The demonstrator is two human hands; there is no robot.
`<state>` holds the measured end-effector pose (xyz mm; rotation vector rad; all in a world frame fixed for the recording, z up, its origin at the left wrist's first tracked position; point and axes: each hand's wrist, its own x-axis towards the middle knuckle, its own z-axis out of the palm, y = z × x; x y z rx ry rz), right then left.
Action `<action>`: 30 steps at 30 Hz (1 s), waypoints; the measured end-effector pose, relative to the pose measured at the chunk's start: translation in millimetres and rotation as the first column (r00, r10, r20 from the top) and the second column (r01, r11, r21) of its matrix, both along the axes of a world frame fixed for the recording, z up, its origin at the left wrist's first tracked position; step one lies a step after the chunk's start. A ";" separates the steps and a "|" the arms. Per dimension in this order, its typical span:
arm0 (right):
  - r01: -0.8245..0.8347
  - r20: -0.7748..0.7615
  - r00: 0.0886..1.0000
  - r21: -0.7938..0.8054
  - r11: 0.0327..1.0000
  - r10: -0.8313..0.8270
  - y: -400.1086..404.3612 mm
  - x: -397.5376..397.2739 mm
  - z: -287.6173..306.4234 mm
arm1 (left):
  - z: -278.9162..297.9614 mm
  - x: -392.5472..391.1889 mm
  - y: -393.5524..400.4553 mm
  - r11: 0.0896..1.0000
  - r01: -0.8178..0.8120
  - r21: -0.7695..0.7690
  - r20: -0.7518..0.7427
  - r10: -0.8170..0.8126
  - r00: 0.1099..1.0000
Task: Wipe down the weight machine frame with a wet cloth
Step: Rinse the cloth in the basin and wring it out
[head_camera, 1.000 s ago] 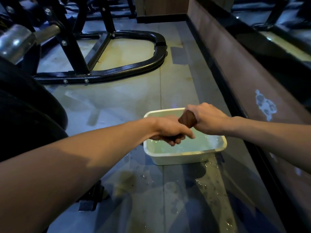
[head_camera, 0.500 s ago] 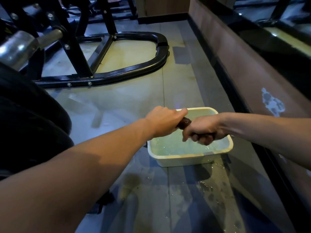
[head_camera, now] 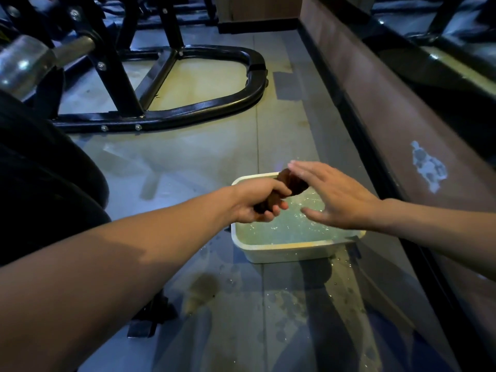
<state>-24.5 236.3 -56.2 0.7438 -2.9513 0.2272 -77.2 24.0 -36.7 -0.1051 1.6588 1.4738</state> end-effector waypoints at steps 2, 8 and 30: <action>-0.068 -0.156 0.984 0.087 0.994 0.081 0.6 1.0 -7.5 | 9.3 4.9 0.1 0.978 0.032 0.205 0.149 -0.064 0.987; -0.276 -0.379 0.900 -0.110 0.955 0.216 -13.9 -15.0 26.9 | 32.4 19.3 -4.6 0.876 0.326 0.355 0.173 -0.404 0.898; 0.529 0.786 0.596 -0.231 0.816 -0.163 -53.4 -12.7 15.0 | 4.8 -3.2 -12.2 0.466 -0.077 -0.881 -0.445 -0.873 -0.200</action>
